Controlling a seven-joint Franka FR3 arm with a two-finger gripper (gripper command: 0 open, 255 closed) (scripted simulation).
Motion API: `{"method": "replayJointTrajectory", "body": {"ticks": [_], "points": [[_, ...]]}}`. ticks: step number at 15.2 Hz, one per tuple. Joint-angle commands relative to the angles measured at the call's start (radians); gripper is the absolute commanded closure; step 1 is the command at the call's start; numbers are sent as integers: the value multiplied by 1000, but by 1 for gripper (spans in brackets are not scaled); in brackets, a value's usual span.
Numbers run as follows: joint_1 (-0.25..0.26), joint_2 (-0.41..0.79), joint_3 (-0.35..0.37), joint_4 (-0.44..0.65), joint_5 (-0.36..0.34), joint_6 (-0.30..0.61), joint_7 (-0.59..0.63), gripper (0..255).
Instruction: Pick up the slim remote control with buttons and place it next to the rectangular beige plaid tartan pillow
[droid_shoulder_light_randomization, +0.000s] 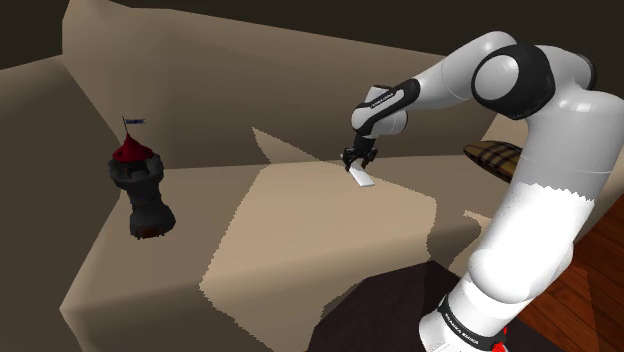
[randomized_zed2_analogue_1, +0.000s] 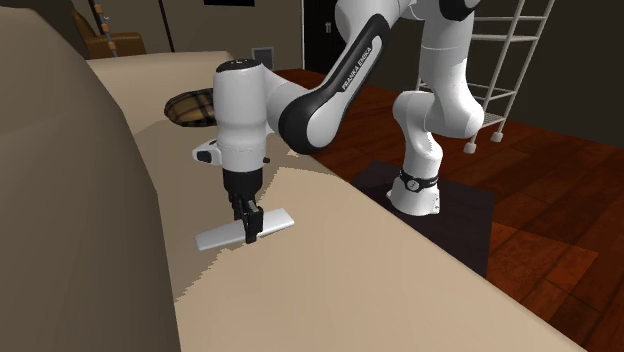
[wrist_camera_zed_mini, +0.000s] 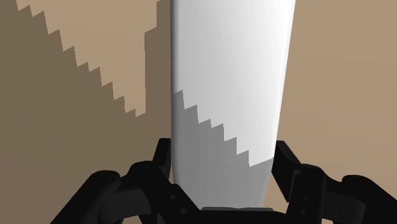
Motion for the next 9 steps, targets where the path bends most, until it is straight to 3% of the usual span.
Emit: {"method": "replayJointTrajectory", "body": {"ticks": [1,9], "points": [[0,0,0,0,0,0,0,255],[1,-8,-1,4,-2,-12,1,255]]}}
